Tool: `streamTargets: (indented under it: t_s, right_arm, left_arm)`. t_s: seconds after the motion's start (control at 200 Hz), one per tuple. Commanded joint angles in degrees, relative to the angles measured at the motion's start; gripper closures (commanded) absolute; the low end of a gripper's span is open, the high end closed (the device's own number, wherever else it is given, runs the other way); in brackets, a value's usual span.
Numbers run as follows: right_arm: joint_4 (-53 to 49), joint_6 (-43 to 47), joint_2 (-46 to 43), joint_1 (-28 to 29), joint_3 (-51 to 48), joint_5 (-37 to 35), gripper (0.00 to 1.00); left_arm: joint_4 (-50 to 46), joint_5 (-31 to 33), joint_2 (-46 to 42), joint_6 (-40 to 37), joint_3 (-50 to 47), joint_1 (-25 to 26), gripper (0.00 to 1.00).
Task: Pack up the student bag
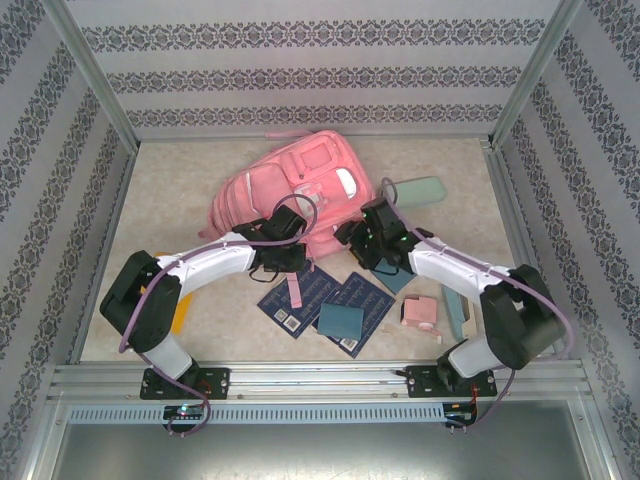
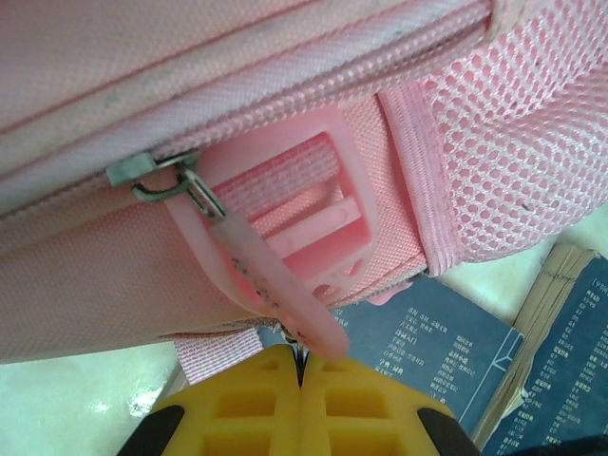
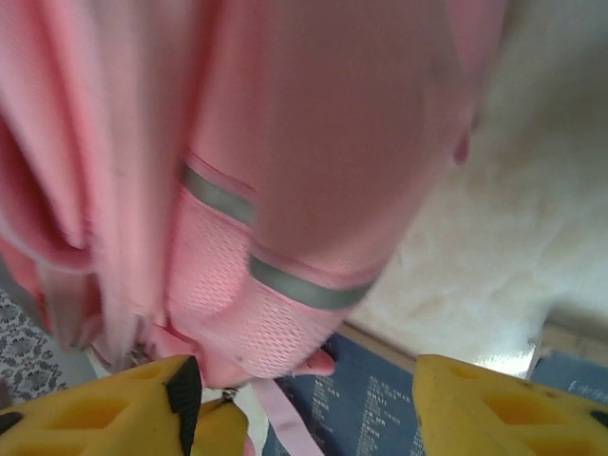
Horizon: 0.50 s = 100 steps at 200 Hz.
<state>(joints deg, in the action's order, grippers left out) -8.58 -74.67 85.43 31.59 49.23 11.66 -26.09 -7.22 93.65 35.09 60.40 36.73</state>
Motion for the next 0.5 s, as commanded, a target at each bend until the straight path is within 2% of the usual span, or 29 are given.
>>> streamTargets:
  t_s: [0.0, 0.15, 0.285, 0.495]
  right_arm:
    - [12.7, -5.0, 4.1, 1.3, -0.8, 2.0, 0.36]
    - [21.9, -6.4, 9.4, 1.4, -2.0, 1.6, 0.37]
    - [28.0, -5.8, 11.9, 0.7, -3.2, 0.0, 0.44]
    - [32.3, -5.1, 12.3, -1.6, -4.4, -0.7, 0.9]
  left_arm:
    - [-2.5, -1.5, -1.6, -0.7, 1.5, -0.6, 1.0]
    - [-2.4, -2.0, -1.8, -0.7, 1.6, -0.6, 1.0]
    - [-1.6, -3.4, -1.8, -0.3, 1.2, -0.6, 1.0]
    - [-3.3, -1.5, -2.1, -1.9, 1.7, -0.6, 1.0]
